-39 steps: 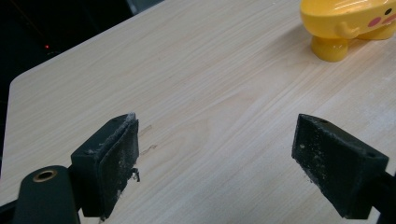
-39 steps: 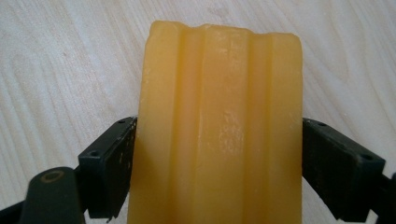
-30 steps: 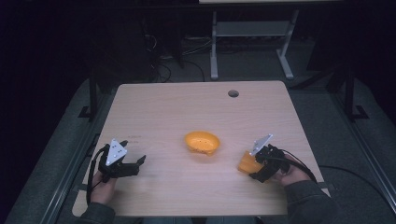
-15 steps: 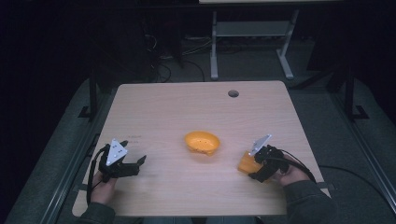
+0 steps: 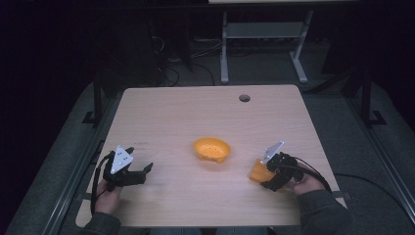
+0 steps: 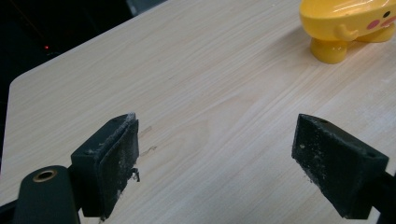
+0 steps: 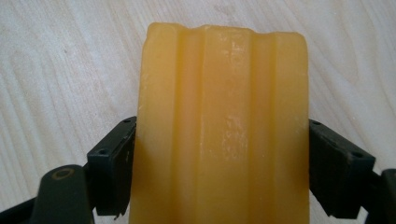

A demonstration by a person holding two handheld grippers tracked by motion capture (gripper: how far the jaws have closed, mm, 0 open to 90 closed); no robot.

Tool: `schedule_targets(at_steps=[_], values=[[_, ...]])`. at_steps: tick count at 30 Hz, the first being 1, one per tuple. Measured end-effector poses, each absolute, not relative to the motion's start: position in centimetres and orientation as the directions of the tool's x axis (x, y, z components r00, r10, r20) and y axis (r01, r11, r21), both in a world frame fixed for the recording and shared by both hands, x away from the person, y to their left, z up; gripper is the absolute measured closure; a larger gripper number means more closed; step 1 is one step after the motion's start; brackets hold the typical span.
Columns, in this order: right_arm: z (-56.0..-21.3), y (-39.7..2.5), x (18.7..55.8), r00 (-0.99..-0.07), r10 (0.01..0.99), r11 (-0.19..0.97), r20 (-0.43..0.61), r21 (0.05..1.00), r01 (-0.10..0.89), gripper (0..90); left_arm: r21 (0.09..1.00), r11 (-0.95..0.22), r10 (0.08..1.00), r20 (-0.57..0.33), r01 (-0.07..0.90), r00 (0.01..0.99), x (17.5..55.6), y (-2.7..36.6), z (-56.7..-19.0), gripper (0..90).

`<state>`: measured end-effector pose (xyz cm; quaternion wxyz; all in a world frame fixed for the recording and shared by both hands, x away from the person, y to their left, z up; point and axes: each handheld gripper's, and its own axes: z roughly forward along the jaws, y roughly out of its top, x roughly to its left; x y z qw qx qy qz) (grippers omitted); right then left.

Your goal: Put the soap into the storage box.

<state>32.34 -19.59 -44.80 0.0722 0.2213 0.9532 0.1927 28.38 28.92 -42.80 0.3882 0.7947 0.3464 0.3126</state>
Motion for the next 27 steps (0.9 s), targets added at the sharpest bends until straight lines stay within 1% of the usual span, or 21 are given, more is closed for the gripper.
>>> schedule_targets(at_steps=[2,7,8,15,27], values=[[-44.7,-19.6,32.3,-0.894,0.443,0.834,-0.065,0.396,0.384,20.4,0.834,-0.458,0.794,0.228,0.307,0.564,28.4,28.9,-42.8,14.1],[-44.4,-19.7,32.4,-0.895,0.441,0.833,-0.060,0.399,0.384,20.5,0.827,-0.473,0.786,0.241,0.303,0.569,28.4,28.9,-42.7,14.1],[-44.2,-19.6,32.3,-0.898,0.434,0.834,-0.069,0.408,0.372,20.5,0.835,-0.457,0.794,0.229,0.306,0.563,28.4,28.9,-42.8,14.1],[-43.4,-19.3,32.5,-0.903,0.420,0.841,-0.088,0.411,0.351,20.5,0.838,-0.450,0.798,0.222,0.309,0.560,28.4,28.9,-42.8,14.1],[-42.6,-18.8,33.1,-0.906,0.413,0.846,-0.089,0.406,0.345,20.6,0.836,-0.454,0.796,0.226,0.307,0.562,28.4,29.0,-42.8,14.1]])
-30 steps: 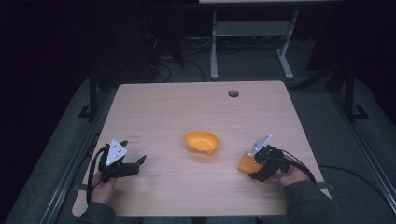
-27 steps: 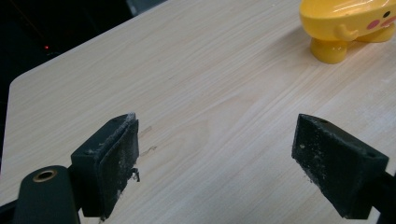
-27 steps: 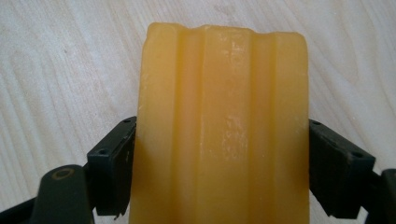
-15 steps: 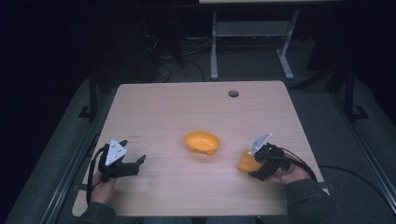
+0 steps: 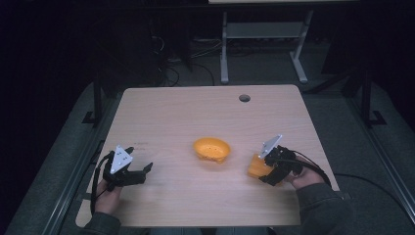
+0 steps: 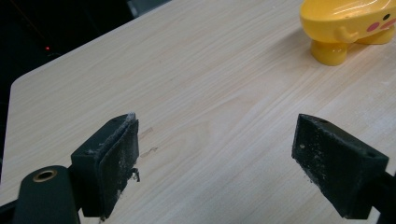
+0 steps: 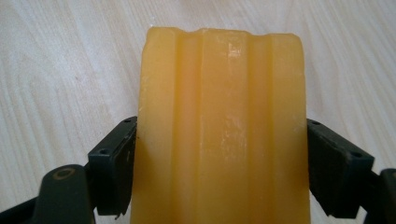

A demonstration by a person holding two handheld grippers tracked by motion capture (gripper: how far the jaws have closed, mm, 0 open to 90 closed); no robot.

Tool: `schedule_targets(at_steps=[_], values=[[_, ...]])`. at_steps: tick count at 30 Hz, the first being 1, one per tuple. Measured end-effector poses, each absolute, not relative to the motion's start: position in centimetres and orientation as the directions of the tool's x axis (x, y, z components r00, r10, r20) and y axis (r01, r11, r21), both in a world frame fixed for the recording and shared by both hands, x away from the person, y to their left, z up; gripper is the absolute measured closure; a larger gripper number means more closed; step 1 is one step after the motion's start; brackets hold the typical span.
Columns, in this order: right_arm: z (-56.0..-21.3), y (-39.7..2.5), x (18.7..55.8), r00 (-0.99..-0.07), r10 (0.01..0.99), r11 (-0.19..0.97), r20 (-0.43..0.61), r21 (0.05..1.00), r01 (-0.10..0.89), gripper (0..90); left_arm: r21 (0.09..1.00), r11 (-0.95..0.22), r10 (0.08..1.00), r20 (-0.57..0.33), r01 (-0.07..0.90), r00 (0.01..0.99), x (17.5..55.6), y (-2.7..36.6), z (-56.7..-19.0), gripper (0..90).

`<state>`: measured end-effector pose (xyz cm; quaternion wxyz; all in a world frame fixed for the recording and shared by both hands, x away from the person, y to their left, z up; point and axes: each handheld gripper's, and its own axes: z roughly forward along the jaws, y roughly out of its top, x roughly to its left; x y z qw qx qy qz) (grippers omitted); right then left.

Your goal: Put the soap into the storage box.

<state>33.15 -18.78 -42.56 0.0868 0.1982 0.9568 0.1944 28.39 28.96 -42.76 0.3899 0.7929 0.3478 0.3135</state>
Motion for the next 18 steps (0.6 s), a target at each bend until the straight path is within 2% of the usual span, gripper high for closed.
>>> schedule_targets(at_steps=[18], values=[[-41.3,-17.4,34.2,-0.917,0.392,0.845,-0.077,0.425,0.326,20.6,0.839,-0.447,0.800,0.221,0.308,0.558,28.3,29.1,-42.7,14.2]])
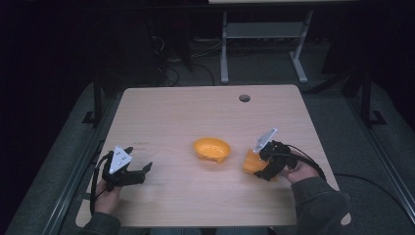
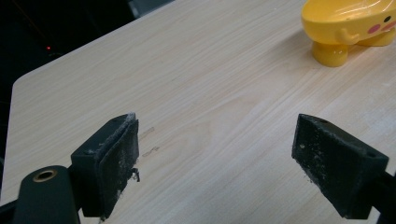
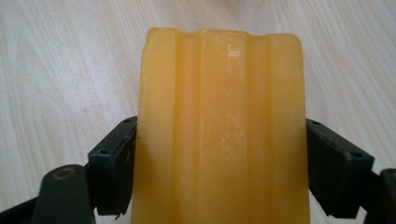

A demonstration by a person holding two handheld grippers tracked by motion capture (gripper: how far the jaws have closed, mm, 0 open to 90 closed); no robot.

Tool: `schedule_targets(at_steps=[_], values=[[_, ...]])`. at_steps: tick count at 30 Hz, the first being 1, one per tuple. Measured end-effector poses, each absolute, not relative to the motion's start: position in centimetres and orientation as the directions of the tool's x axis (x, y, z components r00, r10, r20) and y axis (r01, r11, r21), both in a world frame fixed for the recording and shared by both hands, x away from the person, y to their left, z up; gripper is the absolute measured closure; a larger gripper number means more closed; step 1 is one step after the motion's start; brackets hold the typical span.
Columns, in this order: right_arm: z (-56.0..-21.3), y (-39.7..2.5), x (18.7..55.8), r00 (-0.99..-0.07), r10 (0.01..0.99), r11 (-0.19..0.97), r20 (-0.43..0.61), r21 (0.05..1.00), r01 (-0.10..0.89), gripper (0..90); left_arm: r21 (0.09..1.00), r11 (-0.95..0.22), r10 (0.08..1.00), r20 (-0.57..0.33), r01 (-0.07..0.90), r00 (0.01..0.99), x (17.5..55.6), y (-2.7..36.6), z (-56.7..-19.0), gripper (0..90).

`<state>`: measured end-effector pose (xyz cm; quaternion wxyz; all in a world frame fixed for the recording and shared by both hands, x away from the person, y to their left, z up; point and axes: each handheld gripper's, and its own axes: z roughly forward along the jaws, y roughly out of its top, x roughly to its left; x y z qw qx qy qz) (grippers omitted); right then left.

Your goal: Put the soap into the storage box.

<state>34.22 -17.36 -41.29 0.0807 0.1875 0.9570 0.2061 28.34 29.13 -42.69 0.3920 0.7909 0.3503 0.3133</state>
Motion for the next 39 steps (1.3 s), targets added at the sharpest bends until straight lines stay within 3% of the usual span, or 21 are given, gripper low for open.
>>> schedule_targets(at_steps=[39], values=[[-39.1,-15.6,35.8,-0.929,0.359,0.857,-0.093,0.426,0.288,20.6,0.839,-0.446,0.801,0.218,0.313,0.557,28.4,29.1,-42.7,14.1]])
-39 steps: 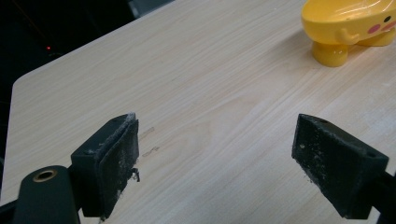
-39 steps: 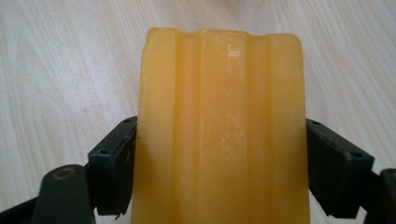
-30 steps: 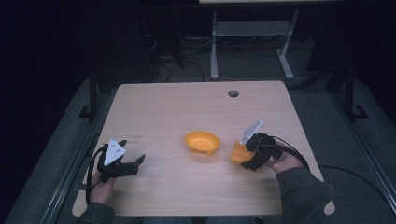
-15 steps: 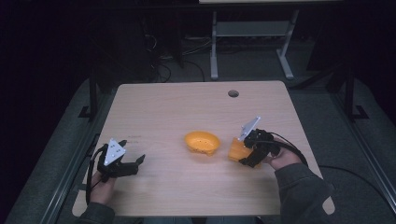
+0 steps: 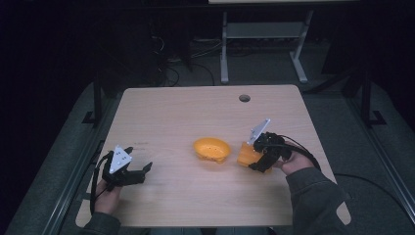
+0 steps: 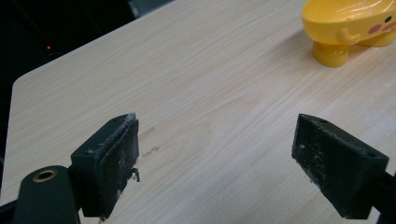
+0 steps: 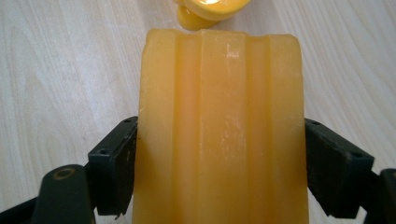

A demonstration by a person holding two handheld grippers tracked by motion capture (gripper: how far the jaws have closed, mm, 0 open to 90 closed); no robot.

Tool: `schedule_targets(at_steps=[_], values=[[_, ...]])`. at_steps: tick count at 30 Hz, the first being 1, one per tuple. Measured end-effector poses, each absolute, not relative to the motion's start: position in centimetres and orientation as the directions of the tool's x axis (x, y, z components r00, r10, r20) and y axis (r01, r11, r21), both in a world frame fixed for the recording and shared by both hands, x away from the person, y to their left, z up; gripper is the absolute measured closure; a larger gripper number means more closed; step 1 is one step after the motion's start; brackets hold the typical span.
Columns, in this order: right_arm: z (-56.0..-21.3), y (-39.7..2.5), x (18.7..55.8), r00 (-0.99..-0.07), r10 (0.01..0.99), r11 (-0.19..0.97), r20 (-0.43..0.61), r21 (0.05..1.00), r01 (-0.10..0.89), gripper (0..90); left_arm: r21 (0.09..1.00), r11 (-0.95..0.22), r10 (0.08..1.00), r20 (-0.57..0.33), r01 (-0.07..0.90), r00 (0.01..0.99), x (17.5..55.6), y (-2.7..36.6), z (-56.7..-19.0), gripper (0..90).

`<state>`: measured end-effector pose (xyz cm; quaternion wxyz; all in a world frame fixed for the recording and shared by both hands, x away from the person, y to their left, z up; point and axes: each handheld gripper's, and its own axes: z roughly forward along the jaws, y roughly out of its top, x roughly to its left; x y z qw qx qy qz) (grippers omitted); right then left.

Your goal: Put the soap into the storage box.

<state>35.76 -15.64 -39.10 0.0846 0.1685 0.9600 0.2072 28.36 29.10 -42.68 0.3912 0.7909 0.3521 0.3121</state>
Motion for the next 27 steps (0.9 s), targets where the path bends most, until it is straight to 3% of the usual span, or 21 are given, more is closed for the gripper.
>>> schedule_targets(at_steps=[27], values=[[-37.1,-14.3,36.5,-0.939,0.326,0.859,-0.110,0.450,0.245,20.6,0.838,-0.448,0.800,0.220,0.312,0.559,28.4,29.1,-42.7,14.1]])
